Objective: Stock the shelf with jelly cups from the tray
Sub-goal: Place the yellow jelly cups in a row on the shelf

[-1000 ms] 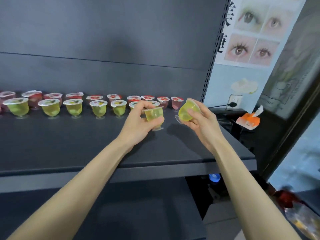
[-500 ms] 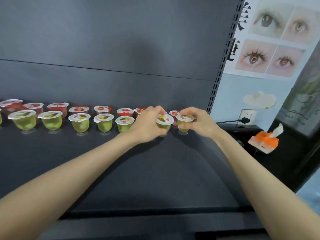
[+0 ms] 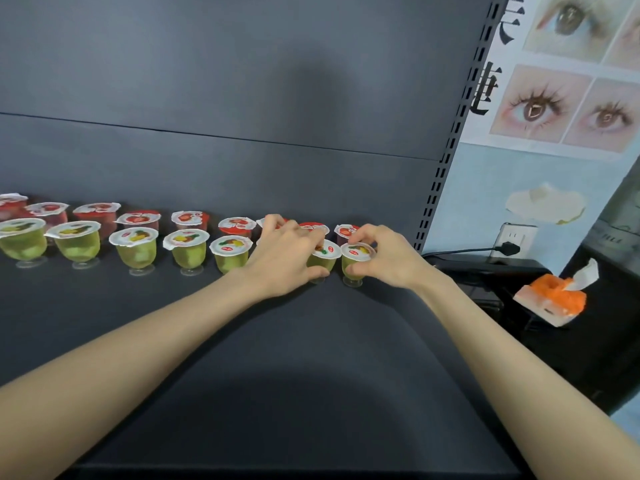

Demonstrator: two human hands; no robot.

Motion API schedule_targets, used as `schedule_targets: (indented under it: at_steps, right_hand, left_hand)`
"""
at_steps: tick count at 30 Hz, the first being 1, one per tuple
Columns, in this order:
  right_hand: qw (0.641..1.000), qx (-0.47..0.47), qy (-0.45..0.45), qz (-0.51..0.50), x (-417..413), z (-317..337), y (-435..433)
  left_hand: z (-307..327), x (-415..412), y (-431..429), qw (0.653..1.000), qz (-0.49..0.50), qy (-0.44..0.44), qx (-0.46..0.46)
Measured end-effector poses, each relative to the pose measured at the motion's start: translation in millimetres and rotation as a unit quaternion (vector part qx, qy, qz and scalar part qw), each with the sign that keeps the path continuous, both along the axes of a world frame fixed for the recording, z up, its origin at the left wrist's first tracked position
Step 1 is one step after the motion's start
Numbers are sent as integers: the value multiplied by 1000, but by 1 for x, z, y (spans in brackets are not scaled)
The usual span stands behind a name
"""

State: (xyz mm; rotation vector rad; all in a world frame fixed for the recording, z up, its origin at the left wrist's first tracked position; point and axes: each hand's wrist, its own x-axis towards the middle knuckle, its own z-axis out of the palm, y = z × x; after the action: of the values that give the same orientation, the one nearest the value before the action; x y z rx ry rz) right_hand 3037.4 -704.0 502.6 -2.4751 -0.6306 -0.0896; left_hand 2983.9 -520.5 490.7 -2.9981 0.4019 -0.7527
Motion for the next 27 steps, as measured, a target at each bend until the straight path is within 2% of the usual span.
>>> schedule_targets:
  at_steps: [10,15,18,27]
  right_hand:
    - [1000,-6,22,-16,-6,0,-2]
    - [999,-27,15,-36,-17,-1,-3]
    - [997,-55,18,-43,-27,2,-2]
    - [987,-107,-90,-86,-78,41,28]
  left_hand:
    - [-5,-1,1,999,11,-13,52]
    - [-3,-7,2,998,14,15,67]
    - [5,-13,7,999,-5,37,39]
    - [54,-59,37,999,-38,29,2]
